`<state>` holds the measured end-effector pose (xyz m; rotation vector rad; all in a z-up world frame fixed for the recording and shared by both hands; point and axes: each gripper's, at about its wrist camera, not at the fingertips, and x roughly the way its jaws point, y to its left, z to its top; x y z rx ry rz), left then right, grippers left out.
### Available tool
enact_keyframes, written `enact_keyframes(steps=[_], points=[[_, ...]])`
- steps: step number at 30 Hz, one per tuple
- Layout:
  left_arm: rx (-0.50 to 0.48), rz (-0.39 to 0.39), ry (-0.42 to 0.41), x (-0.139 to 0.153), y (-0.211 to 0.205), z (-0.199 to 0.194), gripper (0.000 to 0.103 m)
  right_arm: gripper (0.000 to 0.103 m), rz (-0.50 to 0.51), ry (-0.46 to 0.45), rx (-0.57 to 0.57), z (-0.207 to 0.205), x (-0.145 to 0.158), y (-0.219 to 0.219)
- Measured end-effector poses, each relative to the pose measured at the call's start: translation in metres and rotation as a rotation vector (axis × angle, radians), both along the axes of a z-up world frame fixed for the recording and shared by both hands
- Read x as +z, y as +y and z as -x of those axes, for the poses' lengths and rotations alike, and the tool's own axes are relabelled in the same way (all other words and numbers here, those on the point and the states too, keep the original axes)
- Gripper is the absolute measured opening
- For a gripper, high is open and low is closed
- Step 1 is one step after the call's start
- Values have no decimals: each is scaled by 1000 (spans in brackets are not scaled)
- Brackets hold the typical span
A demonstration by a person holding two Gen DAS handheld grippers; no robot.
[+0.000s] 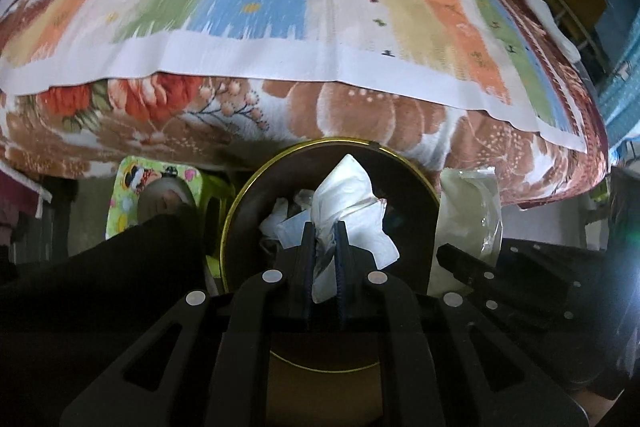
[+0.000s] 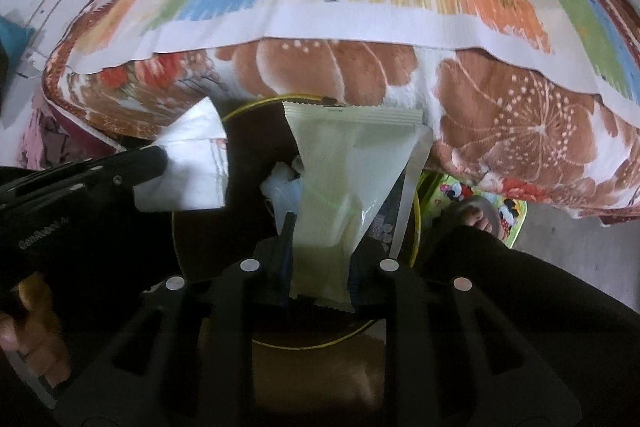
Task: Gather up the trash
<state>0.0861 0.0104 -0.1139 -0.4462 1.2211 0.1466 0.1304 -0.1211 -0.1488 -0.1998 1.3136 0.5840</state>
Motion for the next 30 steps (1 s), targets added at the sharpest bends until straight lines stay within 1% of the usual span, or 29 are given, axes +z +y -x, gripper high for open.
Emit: enact_keyframes(steps=[4, 7, 10, 11, 12, 13, 14, 17, 21, 25, 26, 27, 29, 30], points=[[45, 21, 15, -4, 13, -7, 10, 23, 2, 35, -24, -8, -10, 1], [53, 36, 38, -11, 15, -14, 11, 24, 9, 60, -35, -14, -18, 2], [55, 32, 54, -17, 14, -20, 19, 31, 17, 73, -42, -17, -24, 4], [57, 31, 58, -18, 15, -21, 24, 35, 19, 74, -44, -18, -25, 4], [59, 31, 66, -20, 16, -22, 35, 41, 16, 78, -45, -19, -28, 5], [56, 26, 81, -24, 16, -25, 42, 46, 13, 80, -43, -20, -30, 7], [57, 16, 89, -26, 16, -27, 46, 52, 27, 76, -37, -21, -33, 9], [70, -12, 94, -28, 18, -31, 46, 53, 43, 79, -43, -25, -39, 11], [72, -14, 88, -26, 20, -31, 46, 53, 56, 97, -79, -33, -47, 7], [73, -9, 67, -20, 23, -29, 46, 54, 41, 88, -80, -33, -43, 6], [70, -7, 60, -18, 23, -29, 47, 56, 47, 74, -79, -33, -41, 6], [63, -6, 52, -16, 22, -28, 51, 58, 50, 64, -81, -34, -39, 5], [43, -8, 35, -9, 20, -28, 58, 58, 46, 54, -84, -35, -36, 4], [32, -8, 25, -6, 19, -27, 58, 58, 37, 45, -83, -34, -32, 3]])
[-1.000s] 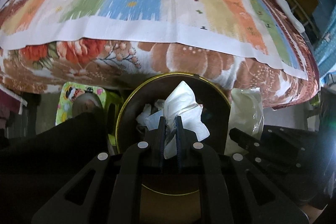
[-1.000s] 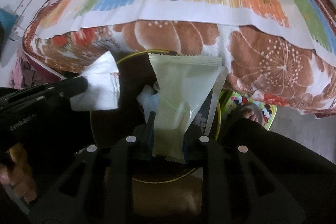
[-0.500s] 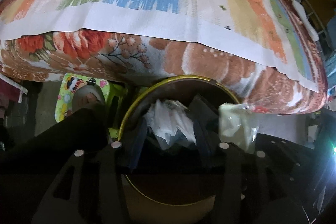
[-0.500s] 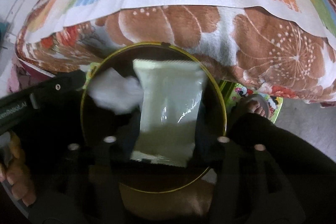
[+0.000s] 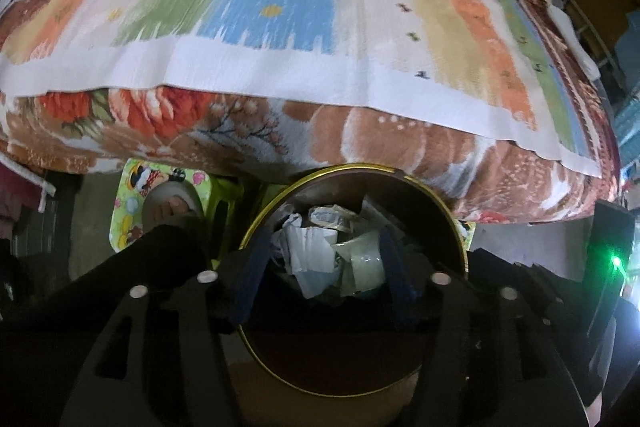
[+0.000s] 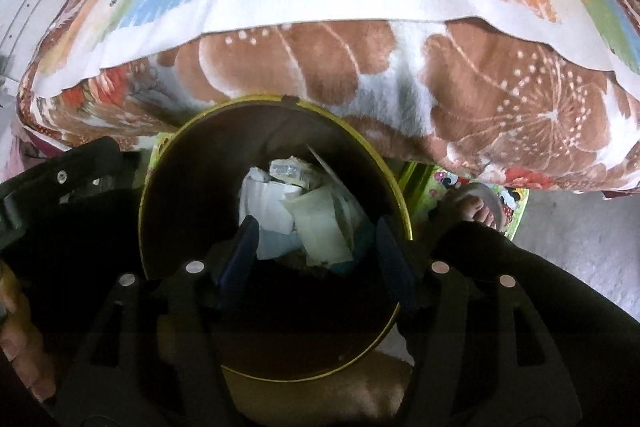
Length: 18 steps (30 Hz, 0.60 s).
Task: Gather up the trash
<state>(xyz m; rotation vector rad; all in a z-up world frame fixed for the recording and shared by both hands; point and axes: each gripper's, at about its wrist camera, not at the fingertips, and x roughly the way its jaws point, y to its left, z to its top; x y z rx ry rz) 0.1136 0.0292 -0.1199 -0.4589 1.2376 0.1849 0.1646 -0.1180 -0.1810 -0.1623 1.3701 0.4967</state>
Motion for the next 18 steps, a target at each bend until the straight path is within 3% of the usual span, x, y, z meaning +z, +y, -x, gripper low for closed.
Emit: enact_keyframes(steps=[18], points=[[-89, -46, -194, 65, -9, 38, 75, 72, -128, -232, 51, 32, 86, -20]])
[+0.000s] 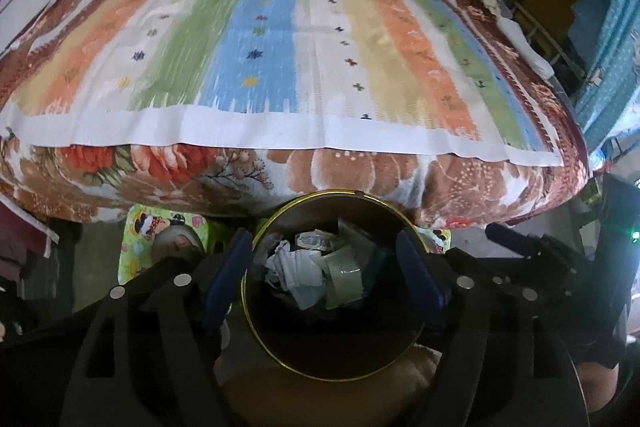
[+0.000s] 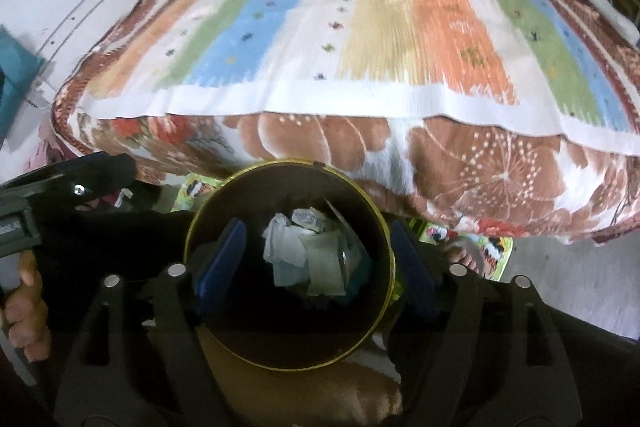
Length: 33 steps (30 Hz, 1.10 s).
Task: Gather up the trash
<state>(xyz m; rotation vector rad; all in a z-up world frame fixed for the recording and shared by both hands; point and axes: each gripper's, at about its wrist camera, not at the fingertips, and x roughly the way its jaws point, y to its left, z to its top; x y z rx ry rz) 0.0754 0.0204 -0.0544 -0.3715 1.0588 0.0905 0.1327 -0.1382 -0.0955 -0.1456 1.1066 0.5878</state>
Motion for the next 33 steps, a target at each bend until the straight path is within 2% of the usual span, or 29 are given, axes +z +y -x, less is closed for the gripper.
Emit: enact_keyframes(steps=[4, 12, 17, 20, 24, 33], points=[[-45, 18, -63, 14, -6, 13, 81, 72, -35, -33, 20, 12, 15, -6], [-107, -43, -169, 37, -15, 50, 87, 78, -84, -135, 57, 45, 47, -25], [-114, -43, -192, 32, -16, 77, 90, 83, -119, -181, 63, 67, 52, -44], [-129, -56, -215, 28, -20, 90, 96, 93, -136, -213, 61, 76, 52, -48], [-117, -99, -265, 27, -23, 100, 97, 94, -167, -249, 57, 85, 54, -53], [-111, -125, -247, 20, -26, 96, 97, 94, -208, -266, 75, 94, 54, -55]])
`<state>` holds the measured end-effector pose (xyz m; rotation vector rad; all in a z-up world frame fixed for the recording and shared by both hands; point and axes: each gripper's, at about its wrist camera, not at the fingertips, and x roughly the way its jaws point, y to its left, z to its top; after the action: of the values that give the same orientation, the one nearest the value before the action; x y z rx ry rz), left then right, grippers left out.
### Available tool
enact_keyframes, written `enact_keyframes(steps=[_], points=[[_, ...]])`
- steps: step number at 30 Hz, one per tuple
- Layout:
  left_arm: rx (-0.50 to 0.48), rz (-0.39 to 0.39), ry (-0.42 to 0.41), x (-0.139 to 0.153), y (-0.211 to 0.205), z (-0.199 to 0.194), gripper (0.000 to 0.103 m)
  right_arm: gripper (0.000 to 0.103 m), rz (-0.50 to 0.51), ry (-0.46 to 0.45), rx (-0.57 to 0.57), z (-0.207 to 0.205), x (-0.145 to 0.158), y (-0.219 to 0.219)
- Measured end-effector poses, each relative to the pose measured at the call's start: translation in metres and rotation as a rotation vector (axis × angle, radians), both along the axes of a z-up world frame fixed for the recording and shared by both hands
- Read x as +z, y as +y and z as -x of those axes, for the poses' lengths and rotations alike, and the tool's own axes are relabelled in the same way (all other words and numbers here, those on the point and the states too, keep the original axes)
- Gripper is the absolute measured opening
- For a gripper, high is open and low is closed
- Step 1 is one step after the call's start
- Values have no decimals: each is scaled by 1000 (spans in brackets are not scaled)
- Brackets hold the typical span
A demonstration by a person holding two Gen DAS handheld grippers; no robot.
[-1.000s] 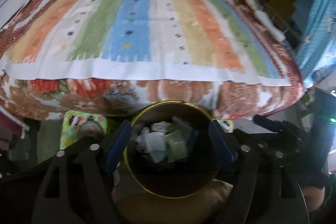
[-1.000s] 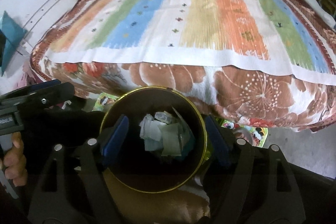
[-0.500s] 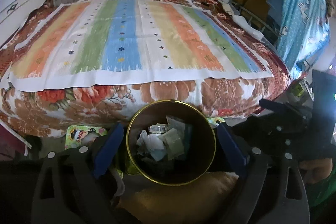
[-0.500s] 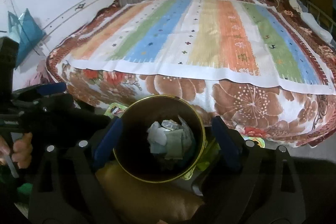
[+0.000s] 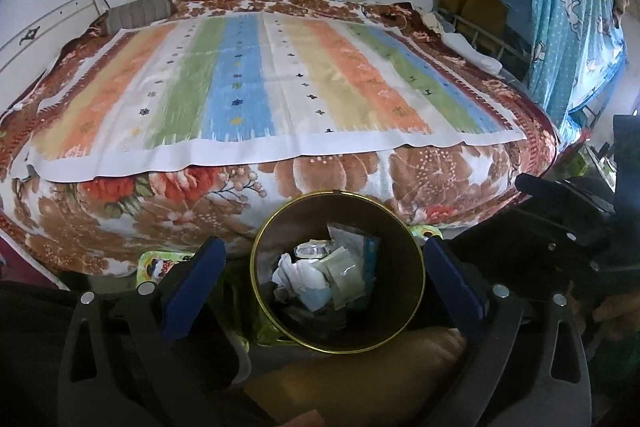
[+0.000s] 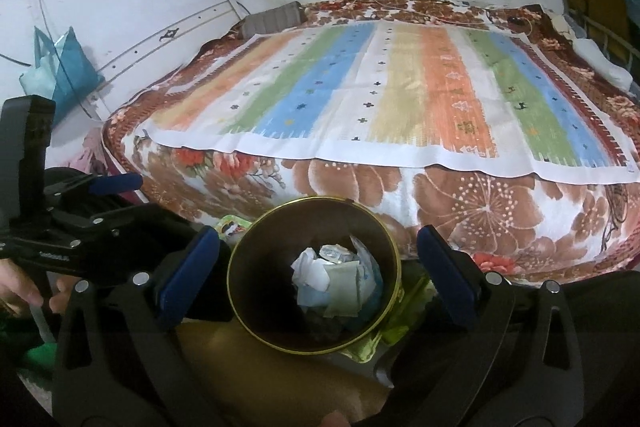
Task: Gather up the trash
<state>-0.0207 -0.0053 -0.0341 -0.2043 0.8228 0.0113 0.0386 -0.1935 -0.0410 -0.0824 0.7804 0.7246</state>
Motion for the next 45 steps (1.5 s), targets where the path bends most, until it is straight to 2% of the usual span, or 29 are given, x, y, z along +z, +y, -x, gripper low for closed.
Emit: enact_keyframes(steps=[20, 45], points=[[-5, 10, -28, 1, -2, 2, 97, 94, -3, 0, 9, 2, -3, 3], [13, 40, -4, -4, 0, -1, 97, 94, -15, 15, 26, 0, -6, 5]])
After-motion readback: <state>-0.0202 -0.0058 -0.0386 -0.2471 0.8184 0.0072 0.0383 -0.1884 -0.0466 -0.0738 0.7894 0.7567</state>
